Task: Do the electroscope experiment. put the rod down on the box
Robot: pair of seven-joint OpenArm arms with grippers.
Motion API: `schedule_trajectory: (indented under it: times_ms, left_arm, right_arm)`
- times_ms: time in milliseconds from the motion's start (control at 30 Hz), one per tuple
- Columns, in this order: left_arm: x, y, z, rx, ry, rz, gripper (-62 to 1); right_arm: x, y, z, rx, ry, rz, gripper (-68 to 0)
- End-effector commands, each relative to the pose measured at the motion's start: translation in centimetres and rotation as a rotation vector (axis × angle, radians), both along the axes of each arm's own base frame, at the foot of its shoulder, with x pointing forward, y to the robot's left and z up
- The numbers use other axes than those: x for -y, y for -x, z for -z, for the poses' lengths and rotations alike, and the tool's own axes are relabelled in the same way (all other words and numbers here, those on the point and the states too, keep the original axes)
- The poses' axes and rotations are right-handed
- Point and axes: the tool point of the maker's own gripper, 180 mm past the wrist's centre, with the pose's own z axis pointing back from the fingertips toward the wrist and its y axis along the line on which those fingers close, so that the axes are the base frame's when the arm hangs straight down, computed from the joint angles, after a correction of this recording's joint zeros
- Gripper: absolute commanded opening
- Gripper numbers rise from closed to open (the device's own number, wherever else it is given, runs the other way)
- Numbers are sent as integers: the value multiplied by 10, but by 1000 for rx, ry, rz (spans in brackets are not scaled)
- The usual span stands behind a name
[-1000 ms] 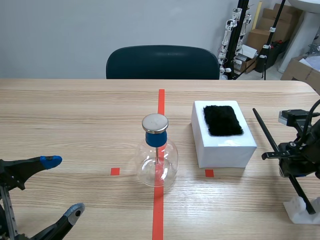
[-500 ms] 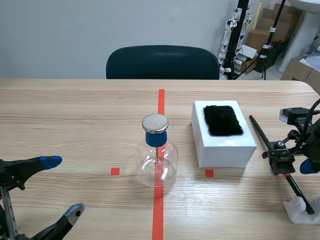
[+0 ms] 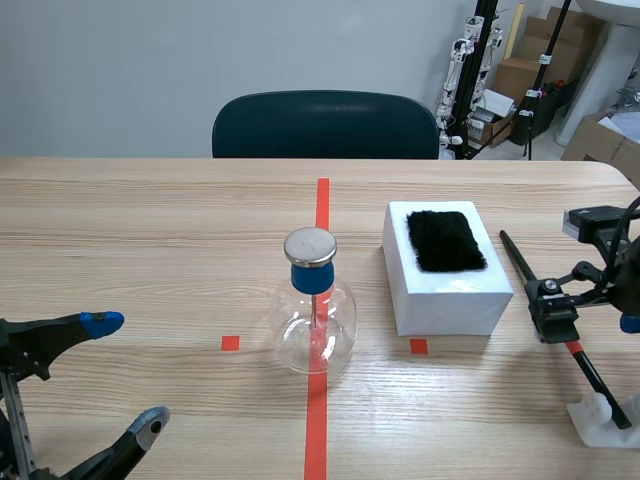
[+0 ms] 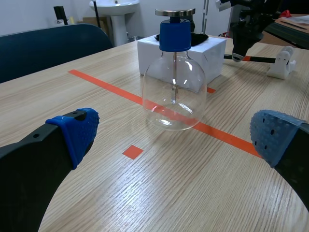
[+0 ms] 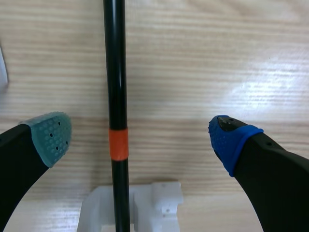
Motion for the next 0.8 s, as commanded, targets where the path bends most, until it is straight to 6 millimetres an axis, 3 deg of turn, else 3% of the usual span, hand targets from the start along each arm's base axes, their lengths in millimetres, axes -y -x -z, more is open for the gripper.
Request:
schedule_trajectory:
  times_ms: [0,200,400,600,767]
  left_arm:
    - [-3,-4,-8,26,15,-7,14]
    - [-3,-4,-8,26,15,-7,14]
    - [-3,-4,-8,26,15,-7,14]
    - [-3,-4,-8,26,15,-7,14]
    - [-3,-4,-8,26,15,-7,14]
  right_arm:
    - [11,-10,-11,49,22,-4,-97]
    - [16,-14,-16,145,37,-34,-97]
    - [30,-24,-39,280,81,-66,-97]
    - [34,-42,-79,489,142,-141,-97]
    - [4,-51,-125,720,162,-305,-97]
